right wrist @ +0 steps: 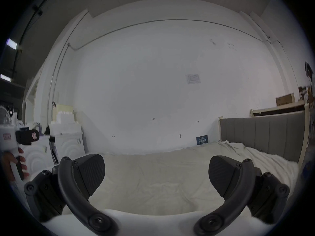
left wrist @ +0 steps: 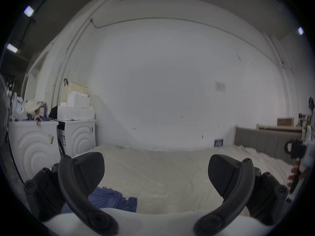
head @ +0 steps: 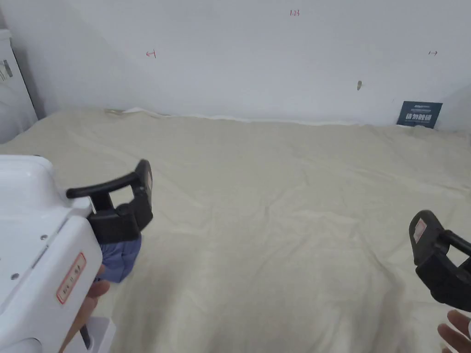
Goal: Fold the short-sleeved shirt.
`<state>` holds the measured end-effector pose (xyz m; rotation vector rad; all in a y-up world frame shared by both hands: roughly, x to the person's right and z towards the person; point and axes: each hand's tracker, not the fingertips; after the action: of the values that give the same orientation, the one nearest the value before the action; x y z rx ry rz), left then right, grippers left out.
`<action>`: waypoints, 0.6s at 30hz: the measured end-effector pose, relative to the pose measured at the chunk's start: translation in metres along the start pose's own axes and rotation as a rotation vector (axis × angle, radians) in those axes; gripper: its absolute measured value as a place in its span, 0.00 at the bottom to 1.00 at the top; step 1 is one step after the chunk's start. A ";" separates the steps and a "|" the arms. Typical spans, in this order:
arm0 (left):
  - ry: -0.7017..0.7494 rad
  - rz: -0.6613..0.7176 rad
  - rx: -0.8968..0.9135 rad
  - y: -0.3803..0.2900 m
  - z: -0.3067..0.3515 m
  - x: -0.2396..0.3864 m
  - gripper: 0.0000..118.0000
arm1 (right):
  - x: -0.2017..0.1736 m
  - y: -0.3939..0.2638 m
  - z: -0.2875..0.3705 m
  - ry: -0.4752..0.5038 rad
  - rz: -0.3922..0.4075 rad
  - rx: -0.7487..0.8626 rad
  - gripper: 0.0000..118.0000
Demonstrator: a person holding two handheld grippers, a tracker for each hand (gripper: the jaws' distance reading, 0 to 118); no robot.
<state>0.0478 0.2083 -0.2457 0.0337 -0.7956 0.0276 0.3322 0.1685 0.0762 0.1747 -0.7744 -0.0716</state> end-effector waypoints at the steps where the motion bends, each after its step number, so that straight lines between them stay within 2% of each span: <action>1: 0.003 -0.035 -0.030 0.000 -0.003 0.001 1.00 | -0.001 0.000 -0.004 0.000 0.048 -0.035 1.00; 3: -0.016 -0.080 -0.094 0.000 -0.010 0.002 1.00 | -0.003 0.003 -0.014 0.002 0.129 -0.123 1.00; 5: -0.098 -0.086 -0.228 0.002 -0.022 -0.002 1.00 | -0.003 0.004 -0.027 0.039 0.186 -0.213 1.00; 6: -0.135 -0.071 -0.266 0.003 -0.027 -0.005 1.00 | -0.002 0.005 -0.032 0.067 0.205 -0.256 1.00; 7: -0.189 -0.047 -0.308 0.003 -0.032 -0.008 1.00 | 0.000 0.006 -0.038 0.116 0.188 -0.301 1.00; 9: -0.298 0.082 -0.405 0.004 -0.043 -0.017 1.00 | 0.008 0.008 -0.046 0.234 0.047 -0.366 1.00; 10: -0.346 0.181 -0.429 0.004 -0.048 -0.024 1.00 | 0.013 0.009 -0.050 0.270 -0.062 -0.399 1.00; 12: -0.378 0.342 -0.404 0.003 -0.052 -0.032 1.00 | 0.022 0.012 -0.058 0.331 -0.247 -0.433 1.00; 13: -0.396 0.388 -0.384 0.004 -0.054 -0.034 1.00 | 0.025 0.013 -0.060 0.353 -0.308 -0.410 1.00; 14: -0.418 0.425 -0.321 0.004 -0.054 -0.037 1.00 | 0.024 0.017 -0.059 0.367 -0.316 -0.363 1.00; 15: -0.397 0.409 -0.254 0.003 -0.050 -0.034 1.00 | 0.022 0.018 -0.058 0.361 -0.292 -0.315 1.00; 18: -0.186 0.224 -0.137 0.005 -0.045 -0.015 1.00 | 0.007 0.021 -0.050 0.256 -0.146 -0.148 1.00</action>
<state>0.0691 0.2145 -0.2882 -0.1854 -0.9828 0.1836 0.3721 0.1950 0.0504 0.0974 -0.4977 -0.2400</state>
